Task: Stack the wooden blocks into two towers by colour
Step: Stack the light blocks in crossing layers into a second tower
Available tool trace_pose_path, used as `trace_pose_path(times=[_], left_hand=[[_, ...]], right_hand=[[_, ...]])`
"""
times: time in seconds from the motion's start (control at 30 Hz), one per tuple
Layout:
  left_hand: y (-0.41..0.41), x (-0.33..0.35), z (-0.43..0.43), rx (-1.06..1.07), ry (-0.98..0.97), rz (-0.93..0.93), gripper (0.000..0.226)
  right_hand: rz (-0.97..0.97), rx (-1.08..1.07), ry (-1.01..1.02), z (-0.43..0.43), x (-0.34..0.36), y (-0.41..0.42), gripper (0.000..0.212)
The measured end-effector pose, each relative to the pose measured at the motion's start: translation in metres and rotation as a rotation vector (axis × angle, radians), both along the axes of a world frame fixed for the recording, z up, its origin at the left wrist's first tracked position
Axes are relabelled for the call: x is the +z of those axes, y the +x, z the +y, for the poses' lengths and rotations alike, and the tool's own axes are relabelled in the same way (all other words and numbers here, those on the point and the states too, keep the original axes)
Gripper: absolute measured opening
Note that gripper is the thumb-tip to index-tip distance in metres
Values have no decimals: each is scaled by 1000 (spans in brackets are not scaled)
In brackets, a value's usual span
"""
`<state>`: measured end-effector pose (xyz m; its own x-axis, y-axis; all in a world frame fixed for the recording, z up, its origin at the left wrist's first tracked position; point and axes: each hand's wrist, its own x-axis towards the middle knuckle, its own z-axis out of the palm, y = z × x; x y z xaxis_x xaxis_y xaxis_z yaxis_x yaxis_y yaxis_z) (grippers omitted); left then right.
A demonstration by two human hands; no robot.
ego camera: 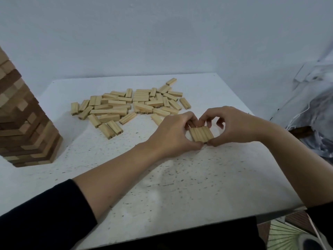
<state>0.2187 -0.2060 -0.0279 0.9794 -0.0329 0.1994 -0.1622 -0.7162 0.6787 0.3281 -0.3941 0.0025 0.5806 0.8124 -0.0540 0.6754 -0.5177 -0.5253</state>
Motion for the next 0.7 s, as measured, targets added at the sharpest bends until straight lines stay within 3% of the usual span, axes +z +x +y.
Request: trace_pose_path(times=[0.23,0.33,0.47,0.7], left_hand=[[-10,7,12,-37,94,-5,55],[-30,16,30,4,102,-62,40],[-67,18,74,153,256,-91,25],[-121,12,120,350,529,44,52]], right_hand=[[-14,15,10,0,-3,1,44],[-67,-12,115,14,-8,-10,41],[-160,20,159,42,-10,-30,32],[-359,68,93,94,-15,-51,32]])
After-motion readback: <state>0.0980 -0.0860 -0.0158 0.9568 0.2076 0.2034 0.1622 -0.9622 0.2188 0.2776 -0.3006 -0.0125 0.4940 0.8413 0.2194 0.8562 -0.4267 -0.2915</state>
